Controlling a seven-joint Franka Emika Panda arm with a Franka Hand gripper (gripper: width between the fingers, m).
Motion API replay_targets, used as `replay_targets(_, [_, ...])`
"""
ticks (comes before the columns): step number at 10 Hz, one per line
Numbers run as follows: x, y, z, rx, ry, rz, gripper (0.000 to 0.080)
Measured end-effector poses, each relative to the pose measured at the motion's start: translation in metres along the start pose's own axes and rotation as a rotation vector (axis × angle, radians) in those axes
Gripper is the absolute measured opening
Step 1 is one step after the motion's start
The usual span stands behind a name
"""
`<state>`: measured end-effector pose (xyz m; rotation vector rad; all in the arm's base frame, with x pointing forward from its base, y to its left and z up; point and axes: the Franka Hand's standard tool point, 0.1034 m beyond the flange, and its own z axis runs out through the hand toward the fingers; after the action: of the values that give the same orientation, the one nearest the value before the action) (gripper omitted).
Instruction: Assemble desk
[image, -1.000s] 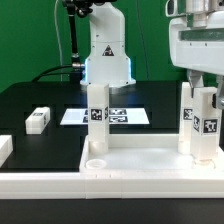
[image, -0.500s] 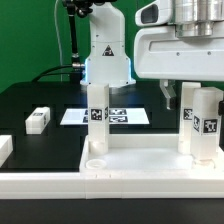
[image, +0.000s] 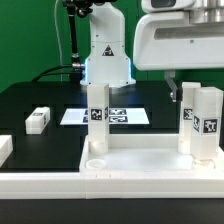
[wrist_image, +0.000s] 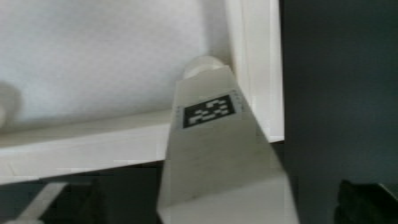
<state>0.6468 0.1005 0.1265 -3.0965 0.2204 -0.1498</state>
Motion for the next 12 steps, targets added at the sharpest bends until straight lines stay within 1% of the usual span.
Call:
replay_targets(2, [-0.0002,0.0001,0.0008,0.000,-0.001,0.025,0.0649])
replay_targets(4, [-0.0004,0.0002,0.0012,0.000,-0.002,0.029,0.0376])
replay_targets(5, [-0.0005,-0.0002,0.0013,0.001,-0.002,0.111,0.0289])
replay_targets(8, [-0.0011,-0.0014,0.0016,0.001,-0.003,0.329,0.0289])
replay_targets(9, [-0.0037,-0.0056,0.0014,0.004,-0.019,0.536,0.0289])
replay_targets(10, [-0.0042,-0.0068,0.0013,0.015,-0.030,0.716,0.0289])
replay_targets(12, [-0.0068,-0.0077,0.0035,0.077,-0.027,1.075,0.0291])
